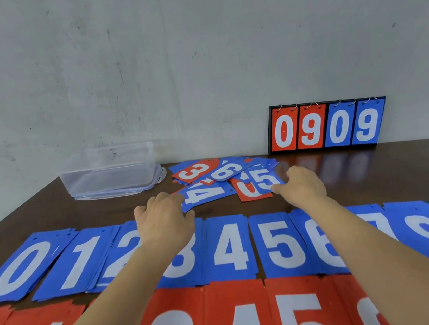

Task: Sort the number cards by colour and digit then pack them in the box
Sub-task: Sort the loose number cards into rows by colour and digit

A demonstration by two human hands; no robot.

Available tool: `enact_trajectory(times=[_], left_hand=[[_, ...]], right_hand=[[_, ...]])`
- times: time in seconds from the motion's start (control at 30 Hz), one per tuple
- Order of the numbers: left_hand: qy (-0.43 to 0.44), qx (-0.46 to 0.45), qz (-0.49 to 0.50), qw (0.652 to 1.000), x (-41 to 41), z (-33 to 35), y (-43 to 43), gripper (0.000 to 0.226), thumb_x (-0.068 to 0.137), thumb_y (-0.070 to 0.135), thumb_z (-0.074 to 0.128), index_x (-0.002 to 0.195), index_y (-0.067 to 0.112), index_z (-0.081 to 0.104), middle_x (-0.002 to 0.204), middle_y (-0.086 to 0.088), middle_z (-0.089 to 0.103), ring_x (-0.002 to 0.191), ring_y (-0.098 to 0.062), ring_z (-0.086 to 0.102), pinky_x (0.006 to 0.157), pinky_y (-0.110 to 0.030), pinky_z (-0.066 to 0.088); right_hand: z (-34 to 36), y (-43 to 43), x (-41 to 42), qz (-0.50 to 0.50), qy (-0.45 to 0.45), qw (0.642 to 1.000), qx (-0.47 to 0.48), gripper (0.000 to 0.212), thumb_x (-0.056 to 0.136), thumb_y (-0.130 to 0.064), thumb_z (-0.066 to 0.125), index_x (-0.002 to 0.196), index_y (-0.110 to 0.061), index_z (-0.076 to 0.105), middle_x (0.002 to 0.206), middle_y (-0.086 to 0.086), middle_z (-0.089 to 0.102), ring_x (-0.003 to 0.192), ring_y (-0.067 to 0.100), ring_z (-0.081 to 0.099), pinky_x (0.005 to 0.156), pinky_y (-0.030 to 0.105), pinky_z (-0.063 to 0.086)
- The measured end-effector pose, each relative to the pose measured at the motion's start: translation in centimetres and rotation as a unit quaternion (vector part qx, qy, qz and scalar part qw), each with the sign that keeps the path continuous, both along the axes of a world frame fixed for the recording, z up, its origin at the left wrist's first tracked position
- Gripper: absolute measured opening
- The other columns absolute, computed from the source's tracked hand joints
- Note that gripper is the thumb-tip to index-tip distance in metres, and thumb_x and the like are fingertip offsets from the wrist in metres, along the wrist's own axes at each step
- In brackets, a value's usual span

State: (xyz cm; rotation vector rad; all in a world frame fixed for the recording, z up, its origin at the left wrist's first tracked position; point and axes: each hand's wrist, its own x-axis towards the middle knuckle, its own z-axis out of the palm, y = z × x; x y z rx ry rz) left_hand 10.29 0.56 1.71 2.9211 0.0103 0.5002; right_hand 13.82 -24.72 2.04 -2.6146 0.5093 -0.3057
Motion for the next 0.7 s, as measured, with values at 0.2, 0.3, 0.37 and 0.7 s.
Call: enact_trajectory(times=[0.2,0.3,0.37,0.7], left_hand=[[0.025,-0.021,0.037,0.999,3.0,-1.2,1.0,0.037,0.095,0.038,0.050,0.130,0.028,0.054,0.119,0.006,0.057,0.112,-0.015,0.051,0.096,-0.033,0.033],[0.035,-0.010,0.050,0.998,3.9,-1.5,1.8,0.031,0.095,0.038,0.050,0.123,0.028,0.057,0.113,0.006,0.058,0.107,-0.015,0.053,0.092,-0.032,0.034],[0.039,-0.009,0.056,0.998,4.5,-1.7,2.3,0.030,0.094,0.039,0.051,0.121,0.028,0.058,0.113,0.007,0.058,0.107,-0.015,0.053,0.092,-0.032,0.034],[0.054,-0.040,-0.002,0.998,8.6,-2.4,2.8,0.049,0.092,0.047,0.056,0.135,0.024,0.051,0.128,0.004,0.059,0.119,-0.016,0.052,0.099,-0.035,0.037]], right_hand=[[-2.0,-0.4,4.8,0.014,0.036,0.999,0.033,0.075,0.082,-0.051,0.069,0.137,-0.012,0.037,0.128,0.010,0.055,0.118,0.029,0.051,0.085,0.038,0.050],[-2.5,0.1,6.3,0.014,0.054,0.998,0.030,0.082,0.082,-0.054,0.067,0.143,-0.013,0.029,0.135,0.013,0.050,0.123,0.030,0.047,0.091,0.039,0.046],[-2.8,0.3,6.9,0.013,0.067,0.998,0.008,0.082,0.084,-0.055,0.064,0.144,-0.013,0.027,0.137,0.014,0.048,0.124,0.031,0.046,0.095,0.039,0.043],[-2.9,1.0,7.5,-0.004,0.064,0.995,-0.072,0.065,0.086,-0.050,0.065,0.135,-0.014,0.041,0.127,0.009,0.056,0.117,0.025,0.050,0.090,0.036,0.045]])
